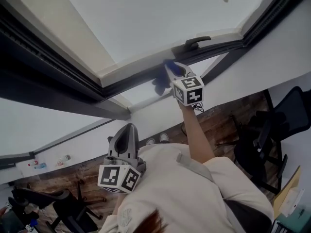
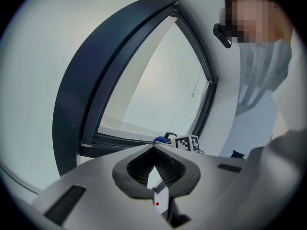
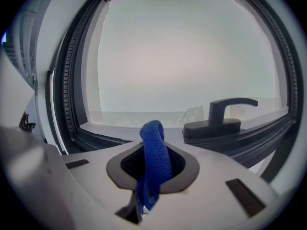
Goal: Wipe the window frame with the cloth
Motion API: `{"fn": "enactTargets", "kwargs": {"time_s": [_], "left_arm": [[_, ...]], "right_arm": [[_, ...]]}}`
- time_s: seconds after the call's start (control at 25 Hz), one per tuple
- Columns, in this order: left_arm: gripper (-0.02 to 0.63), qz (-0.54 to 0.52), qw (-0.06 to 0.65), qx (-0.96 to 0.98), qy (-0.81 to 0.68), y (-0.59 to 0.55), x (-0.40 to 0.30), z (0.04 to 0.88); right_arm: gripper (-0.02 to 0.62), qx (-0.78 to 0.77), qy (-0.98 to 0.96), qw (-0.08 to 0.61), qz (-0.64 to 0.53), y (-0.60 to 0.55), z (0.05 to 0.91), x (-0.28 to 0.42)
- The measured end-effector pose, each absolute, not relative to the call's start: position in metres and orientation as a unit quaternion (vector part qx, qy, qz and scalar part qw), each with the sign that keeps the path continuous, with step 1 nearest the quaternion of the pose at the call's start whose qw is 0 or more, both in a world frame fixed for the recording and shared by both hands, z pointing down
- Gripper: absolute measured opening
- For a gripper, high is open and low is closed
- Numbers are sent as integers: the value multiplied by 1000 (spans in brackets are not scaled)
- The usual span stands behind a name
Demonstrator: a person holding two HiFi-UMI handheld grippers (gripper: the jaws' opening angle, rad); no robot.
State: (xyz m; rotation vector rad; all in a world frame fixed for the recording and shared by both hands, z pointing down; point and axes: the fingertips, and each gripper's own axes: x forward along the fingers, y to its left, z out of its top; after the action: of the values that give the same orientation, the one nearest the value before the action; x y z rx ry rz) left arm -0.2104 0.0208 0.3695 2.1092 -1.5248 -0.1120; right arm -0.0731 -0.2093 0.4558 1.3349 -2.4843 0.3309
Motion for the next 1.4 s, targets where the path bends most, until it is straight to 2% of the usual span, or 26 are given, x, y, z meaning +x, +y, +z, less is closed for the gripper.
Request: {"fn": "enactTargets", "kwargs": {"time_s": [1.4], "left_arm": [[5,-29,266,774,-574,3,-198,372]], "right_arm": [[49,489,-855,137,107,-227,457,-29]]}}
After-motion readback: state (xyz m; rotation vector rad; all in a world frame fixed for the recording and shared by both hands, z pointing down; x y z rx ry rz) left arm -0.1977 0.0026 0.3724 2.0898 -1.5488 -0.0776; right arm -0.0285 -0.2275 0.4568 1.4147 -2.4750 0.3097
